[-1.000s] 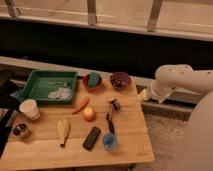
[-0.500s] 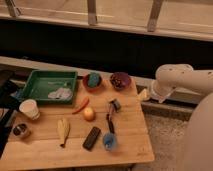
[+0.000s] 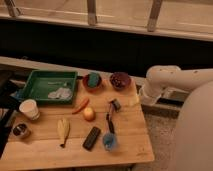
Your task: Wipe table surface with brush
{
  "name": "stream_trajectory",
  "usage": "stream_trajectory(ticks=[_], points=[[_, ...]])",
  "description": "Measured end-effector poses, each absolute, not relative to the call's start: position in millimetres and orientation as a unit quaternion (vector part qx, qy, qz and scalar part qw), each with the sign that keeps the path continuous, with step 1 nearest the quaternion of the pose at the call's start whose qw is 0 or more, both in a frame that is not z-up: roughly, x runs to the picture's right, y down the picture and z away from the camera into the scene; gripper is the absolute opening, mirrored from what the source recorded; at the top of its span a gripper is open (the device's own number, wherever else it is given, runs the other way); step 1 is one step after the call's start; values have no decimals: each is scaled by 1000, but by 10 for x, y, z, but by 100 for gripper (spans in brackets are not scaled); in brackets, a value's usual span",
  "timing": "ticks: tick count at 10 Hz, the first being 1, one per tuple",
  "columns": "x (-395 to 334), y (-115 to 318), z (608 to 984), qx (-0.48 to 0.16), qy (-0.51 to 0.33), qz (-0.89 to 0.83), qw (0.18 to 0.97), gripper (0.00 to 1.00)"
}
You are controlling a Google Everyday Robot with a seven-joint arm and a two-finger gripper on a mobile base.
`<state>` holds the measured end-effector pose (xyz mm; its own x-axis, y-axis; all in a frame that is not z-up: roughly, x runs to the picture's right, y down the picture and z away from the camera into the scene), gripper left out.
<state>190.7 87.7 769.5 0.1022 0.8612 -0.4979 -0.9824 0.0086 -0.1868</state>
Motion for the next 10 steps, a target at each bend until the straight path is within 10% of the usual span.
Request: stream_trajectory(ticks=[10], points=[[792,963,7807,-280,55,653,702,74]])
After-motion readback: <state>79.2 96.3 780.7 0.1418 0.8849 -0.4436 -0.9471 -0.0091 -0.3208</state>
